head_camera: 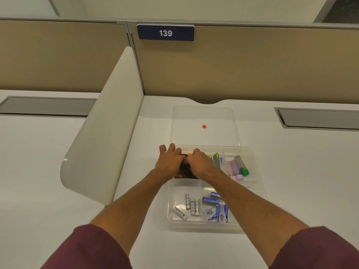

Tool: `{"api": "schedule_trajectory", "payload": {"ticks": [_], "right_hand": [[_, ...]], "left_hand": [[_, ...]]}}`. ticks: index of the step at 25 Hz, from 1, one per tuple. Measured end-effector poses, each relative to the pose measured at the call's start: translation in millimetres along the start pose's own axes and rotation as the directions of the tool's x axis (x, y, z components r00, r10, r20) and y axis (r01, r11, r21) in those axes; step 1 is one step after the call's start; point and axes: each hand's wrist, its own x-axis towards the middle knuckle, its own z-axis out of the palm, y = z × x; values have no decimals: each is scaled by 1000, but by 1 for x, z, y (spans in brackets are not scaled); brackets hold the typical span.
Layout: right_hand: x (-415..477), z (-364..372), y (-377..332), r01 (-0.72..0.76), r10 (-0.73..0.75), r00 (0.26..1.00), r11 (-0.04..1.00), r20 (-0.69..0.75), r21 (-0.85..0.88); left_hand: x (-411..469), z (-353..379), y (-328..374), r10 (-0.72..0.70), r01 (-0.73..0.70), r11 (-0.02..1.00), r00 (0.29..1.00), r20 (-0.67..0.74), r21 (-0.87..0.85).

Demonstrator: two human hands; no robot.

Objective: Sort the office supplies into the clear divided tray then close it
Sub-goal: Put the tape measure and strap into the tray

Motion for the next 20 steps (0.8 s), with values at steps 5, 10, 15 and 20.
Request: {"api": "schedule_trajectory", "payload": {"ticks": [5, 10, 15, 20], "right_hand": [[-4, -12, 18, -81, 77, 986, 997, -149, -15], [-10, -28, 53, -171, 185, 957, 982, -223, 81], [9, -51, 106, -334, 358, 905, 933, -229, 135], [42, -58, 158, -458, 478, 876, 866, -64, 203]], "left_hand": [[3, 0, 0, 3, -4, 1000, 999, 54, 13], [14, -13, -10, -218, 165, 924, 968, -121, -345], [52, -30, -27, -483, 423, 766, 876, 2, -484], [93, -20, -36, -535, 565, 635, 814, 227, -527]]}}
